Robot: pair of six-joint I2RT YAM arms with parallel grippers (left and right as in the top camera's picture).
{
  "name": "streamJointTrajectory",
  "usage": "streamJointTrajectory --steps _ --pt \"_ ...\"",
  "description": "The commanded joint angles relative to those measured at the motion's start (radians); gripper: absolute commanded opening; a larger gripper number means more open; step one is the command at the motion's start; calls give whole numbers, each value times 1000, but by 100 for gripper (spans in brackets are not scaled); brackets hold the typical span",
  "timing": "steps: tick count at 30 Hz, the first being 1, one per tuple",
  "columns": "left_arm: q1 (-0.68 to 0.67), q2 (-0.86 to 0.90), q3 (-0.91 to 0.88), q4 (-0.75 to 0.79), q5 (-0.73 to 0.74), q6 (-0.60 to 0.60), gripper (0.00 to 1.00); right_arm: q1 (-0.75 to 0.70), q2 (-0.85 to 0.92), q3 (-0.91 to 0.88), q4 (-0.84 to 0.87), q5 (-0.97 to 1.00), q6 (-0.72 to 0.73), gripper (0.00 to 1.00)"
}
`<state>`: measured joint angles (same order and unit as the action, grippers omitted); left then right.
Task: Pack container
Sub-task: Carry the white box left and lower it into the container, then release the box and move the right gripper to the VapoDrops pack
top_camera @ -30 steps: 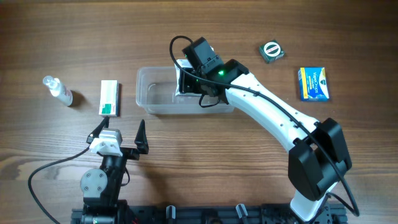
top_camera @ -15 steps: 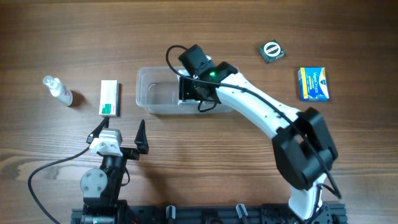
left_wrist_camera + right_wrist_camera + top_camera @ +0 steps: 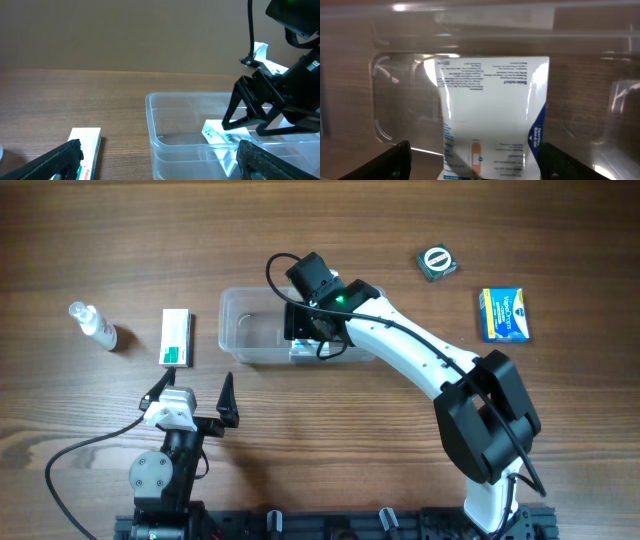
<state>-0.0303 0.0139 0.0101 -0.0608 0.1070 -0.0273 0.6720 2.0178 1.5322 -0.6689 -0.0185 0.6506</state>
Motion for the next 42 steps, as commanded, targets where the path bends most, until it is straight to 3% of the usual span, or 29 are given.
streamJointTrajectory --steps 1,8,12,13,14,15,16,17,18,20,21,27,29,35,42 --pt "7 -7 -5 -4 16 13 100 3 -16 38 25 -59 0 81" --pt "7 -7 -5 -4 16 13 100 -29 -177 130 -81 20 -84 80" --pt "7 -7 -5 -4 16 13 100 -95 -348 132 -125 92 -136 46" --pt "7 -7 -5 -4 16 13 100 -131 -398 132 -172 167 -156 33" --pt "7 -7 -5 -4 16 13 100 -167 -431 132 -216 232 -158 27" --pt "7 -7 -5 -4 16 13 100 -211 -460 132 -261 282 -179 27" --pt "7 -7 -5 -4 16 13 100 -256 -480 132 -297 311 -206 34" --pt "7 -7 -5 -4 16 13 100 -315 -494 132 -339 317 -265 56" --pt "7 -7 -5 -4 16 13 100 -381 -498 132 -378 318 -347 70" --pt "7 -7 -5 -4 16 13 100 -524 -487 129 -446 317 -517 91" --pt "7 -7 -5 -4 16 13 100 -583 -476 128 -468 316 -588 96" --pt "7 -7 -5 -4 16 13 100 -848 -368 126 -420 18 -821 100" --pt "7 -7 -5 -4 16 13 100 -855 -314 98 -406 13 -887 100" --pt "7 -7 -5 -4 16 13 100 -855 -79 82 -407 105 -884 100" --pt "7 -7 -5 -4 16 13 100 -855 54 82 -381 124 -912 100"
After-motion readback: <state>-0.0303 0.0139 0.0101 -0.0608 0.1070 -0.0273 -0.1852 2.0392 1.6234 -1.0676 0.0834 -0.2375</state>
